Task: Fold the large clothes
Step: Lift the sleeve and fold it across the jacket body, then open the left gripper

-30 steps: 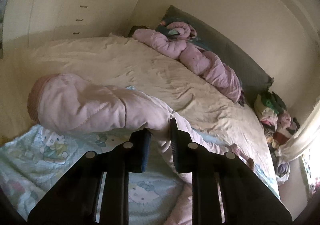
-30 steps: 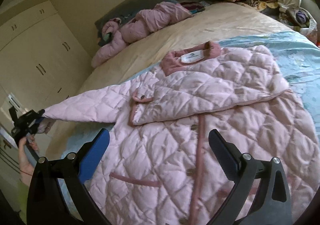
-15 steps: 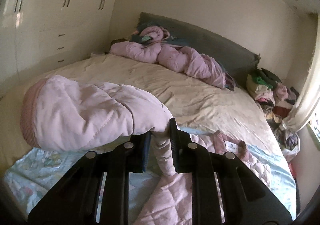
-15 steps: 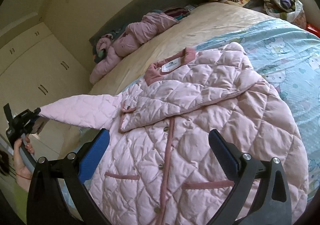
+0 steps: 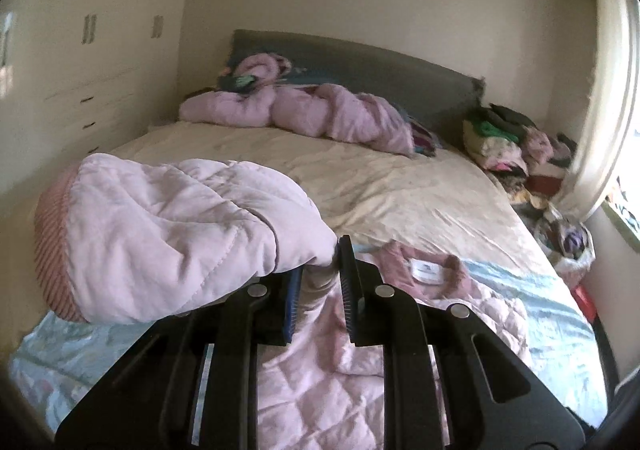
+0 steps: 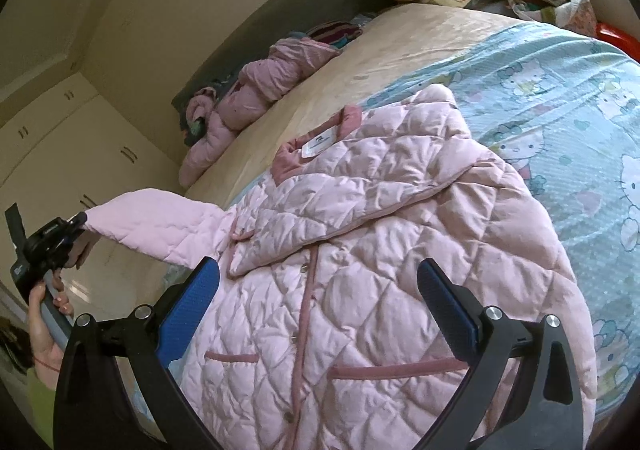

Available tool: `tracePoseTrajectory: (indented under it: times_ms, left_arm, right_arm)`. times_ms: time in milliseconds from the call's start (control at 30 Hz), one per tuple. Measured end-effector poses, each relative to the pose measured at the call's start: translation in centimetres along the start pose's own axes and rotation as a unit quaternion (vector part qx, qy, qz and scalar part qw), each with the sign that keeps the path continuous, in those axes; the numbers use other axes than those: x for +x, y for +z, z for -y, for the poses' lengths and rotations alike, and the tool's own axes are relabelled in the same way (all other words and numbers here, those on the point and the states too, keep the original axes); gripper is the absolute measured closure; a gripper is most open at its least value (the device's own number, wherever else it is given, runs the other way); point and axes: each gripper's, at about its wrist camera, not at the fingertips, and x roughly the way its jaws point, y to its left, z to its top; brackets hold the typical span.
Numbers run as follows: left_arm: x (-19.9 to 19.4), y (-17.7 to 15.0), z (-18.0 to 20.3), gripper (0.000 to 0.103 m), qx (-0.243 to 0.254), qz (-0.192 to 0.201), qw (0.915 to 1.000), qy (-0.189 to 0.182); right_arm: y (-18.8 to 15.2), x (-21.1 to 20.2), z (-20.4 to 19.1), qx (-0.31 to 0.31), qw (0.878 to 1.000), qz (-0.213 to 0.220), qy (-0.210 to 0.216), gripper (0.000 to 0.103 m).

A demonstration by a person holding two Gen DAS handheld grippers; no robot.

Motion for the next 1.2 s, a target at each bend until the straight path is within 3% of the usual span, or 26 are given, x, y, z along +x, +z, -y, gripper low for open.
tracePoseTrajectory:
  times_ms: [267, 400, 467, 567, 700, 967, 1200]
  left_arm:
    - [2.5, -2.9, 6.7, 0.092, 0.083, -0.024, 0.9957, -0.034]
    - [4.0, -5.4, 10.4, 0.092, 0.147, -0.040, 0.9872, -0.048]
    - [4.5, -7.1, 12.4, 0.092, 0.187, -0.041, 0.9800, -0.054]
    - [5.8, -10.5, 15.6, 0.092, 0.271, -0.057, 0.9592, -0.057]
    - [7.4, -15.2, 18.2, 0.092, 0.338, -0.087, 0.9349, -0.065]
    - [9.2, -19.1, 20.2, 0.092, 0.344, -0.128, 0.9266, -0.079]
    - [9.9, -20.2, 20.1, 0.092, 0.328, -0.144, 0.9292, -0.090]
  right_arm:
    - [0.4, -0.5, 2.2, 0.016, 1.000, 0.003, -0.008, 0.004]
    - [0.6, -0.4, 3.7, 0.033, 0.999, 0.005, -0.017, 0.004]
    - [0.7, -0.4, 4.3, 0.040, 0.999, 0.006, -0.019, 0.004]
    - [0.8, -0.9, 5.0, 0.051, 0.999, 0.013, -0.011, 0.004]
    - [1.1, -1.2, 5.9, 0.059, 0.998, 0.021, -0.019, 0.004]
    - [1.4, -1.8, 8.1, 0.078, 0.996, 0.029, -0.032, 0.004]
    - [1.8, -1.8, 8.8, 0.086, 0.995, 0.027, -0.047, 0.004]
